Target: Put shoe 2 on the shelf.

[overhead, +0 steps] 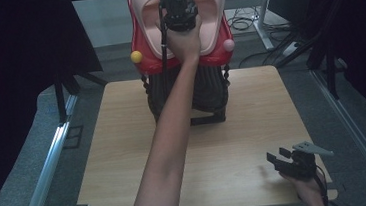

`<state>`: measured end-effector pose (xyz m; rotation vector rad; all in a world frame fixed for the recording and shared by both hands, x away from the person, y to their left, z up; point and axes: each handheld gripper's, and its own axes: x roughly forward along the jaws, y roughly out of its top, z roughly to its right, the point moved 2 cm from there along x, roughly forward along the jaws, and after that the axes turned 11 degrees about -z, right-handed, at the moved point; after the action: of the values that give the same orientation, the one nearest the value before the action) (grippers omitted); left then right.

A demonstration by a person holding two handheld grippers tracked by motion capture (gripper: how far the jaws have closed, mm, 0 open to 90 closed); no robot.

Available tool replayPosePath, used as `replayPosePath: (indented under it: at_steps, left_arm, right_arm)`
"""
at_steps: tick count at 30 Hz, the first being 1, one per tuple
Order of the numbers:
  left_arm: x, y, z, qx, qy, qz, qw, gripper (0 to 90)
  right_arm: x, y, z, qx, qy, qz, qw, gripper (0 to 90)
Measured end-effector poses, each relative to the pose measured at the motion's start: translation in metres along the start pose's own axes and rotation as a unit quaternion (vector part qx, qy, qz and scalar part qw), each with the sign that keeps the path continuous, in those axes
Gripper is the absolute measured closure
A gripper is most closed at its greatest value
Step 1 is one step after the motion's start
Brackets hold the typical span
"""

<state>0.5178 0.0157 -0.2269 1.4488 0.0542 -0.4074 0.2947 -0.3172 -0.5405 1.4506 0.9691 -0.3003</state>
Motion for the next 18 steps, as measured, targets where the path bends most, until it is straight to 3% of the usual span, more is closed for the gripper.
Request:
replayPosePath:
  at_steps: [8, 18]
  left_arm:
    - [-0.011, -0.003, -0.006, 0.003, -0.04, 0.009, 0.9992, 58.8]
    - [-0.033, -0.019, -0.01, 0.028, -0.099, 0.002, 0.9947, 53.0]
  right_arm:
    - [0.001, 0.0, -0.001, -0.001, -0.002, 0.001, 1.0, 40.2]
    - [0.001, -0.001, -0.005, -0.006, -0.004, -0.004, 1.0, 40.2]
